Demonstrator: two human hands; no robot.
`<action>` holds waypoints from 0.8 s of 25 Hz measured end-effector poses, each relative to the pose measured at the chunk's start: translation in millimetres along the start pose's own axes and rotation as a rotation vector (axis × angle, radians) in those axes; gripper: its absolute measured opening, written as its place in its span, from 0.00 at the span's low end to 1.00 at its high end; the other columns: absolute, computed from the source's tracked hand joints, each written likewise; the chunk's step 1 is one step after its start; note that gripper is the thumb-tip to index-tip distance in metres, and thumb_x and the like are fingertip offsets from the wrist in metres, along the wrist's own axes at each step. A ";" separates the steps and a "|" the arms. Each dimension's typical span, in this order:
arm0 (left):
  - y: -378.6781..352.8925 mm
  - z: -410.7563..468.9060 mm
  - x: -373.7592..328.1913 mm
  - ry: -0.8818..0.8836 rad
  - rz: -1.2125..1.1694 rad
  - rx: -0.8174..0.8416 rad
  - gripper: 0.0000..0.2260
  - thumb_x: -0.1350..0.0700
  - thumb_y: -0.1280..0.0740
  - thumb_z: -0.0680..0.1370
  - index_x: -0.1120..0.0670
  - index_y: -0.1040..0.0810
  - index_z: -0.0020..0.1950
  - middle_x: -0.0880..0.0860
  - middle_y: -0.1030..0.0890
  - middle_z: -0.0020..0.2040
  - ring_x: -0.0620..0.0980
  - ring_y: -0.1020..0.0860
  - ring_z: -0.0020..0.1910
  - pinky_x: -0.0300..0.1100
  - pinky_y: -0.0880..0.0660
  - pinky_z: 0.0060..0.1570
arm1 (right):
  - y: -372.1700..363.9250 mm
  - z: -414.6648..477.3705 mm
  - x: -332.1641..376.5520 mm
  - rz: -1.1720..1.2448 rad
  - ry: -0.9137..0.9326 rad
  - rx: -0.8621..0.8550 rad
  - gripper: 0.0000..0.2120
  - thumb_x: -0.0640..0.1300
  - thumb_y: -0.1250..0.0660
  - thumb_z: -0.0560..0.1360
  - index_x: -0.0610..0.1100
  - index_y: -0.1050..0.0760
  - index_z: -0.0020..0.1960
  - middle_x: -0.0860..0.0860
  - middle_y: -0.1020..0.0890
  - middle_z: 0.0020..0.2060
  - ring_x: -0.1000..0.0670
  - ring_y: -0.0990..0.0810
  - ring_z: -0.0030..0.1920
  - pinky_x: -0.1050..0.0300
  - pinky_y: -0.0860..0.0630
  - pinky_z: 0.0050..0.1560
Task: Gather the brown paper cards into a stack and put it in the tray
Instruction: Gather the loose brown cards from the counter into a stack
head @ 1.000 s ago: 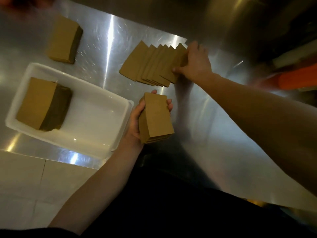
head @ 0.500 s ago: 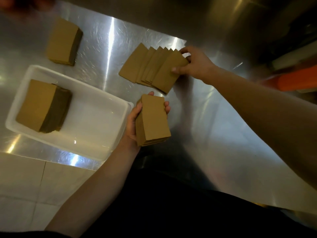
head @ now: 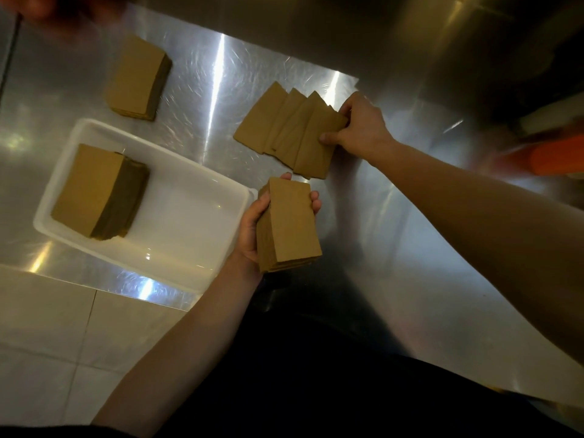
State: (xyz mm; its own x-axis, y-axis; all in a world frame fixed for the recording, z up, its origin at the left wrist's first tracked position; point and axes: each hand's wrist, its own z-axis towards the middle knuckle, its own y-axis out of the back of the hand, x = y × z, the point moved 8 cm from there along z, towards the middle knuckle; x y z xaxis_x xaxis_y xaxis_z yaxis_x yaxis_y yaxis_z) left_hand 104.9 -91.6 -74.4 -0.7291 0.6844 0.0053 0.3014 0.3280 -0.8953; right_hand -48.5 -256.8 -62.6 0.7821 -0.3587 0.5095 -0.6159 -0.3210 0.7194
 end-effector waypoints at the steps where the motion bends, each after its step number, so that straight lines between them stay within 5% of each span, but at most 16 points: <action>1: -0.2 -0.4 -0.3 -0.001 0.002 0.003 0.22 0.51 0.29 0.74 0.50 0.28 0.67 0.65 0.25 0.63 0.61 0.22 0.60 0.54 0.23 0.57 | 0.8 -1.4 0.3 0.011 -0.005 -0.006 0.29 0.51 0.22 0.66 0.42 0.31 0.59 0.50 0.27 0.49 0.52 0.27 0.47 0.59 0.30 0.45; 10: -1.3 1.3 0.0 0.008 0.011 0.023 0.21 0.50 0.31 0.76 0.49 0.30 0.68 0.64 0.27 0.64 0.60 0.24 0.61 0.54 0.24 0.58 | 17.5 -14.7 -11.7 0.202 -0.045 -0.035 0.29 0.44 0.22 0.67 0.43 0.30 0.63 0.45 0.26 0.60 0.47 0.25 0.58 0.52 0.24 0.58; 15: -1.8 -0.9 0.9 0.015 0.015 0.039 0.21 0.50 0.31 0.76 0.48 0.29 0.68 0.64 0.27 0.64 0.59 0.24 0.62 0.55 0.24 0.57 | 20.1 -18.3 -7.3 0.219 -0.029 0.012 0.24 0.43 0.24 0.69 0.41 0.29 0.62 0.48 0.24 0.55 0.50 0.24 0.52 0.58 0.25 0.50; 20: -3.3 -1.0 1.3 0.002 0.007 0.036 0.22 0.50 0.31 0.75 0.49 0.30 0.68 0.64 0.27 0.64 0.60 0.23 0.61 0.54 0.23 0.56 | 8.9 -11.2 -2.2 0.255 -0.037 0.117 0.31 0.45 0.23 0.69 0.42 0.34 0.67 0.48 0.24 0.56 0.50 0.23 0.52 0.63 0.24 0.46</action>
State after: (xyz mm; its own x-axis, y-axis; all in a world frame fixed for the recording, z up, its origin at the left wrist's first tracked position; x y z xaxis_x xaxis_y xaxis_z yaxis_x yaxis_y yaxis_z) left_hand 103.6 -91.1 -70.9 -0.7258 0.6879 -0.0002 0.2839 0.2994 -0.9109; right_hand -54.6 -249.1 -52.1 0.5981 -0.4715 0.6481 -0.8006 -0.3148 0.5098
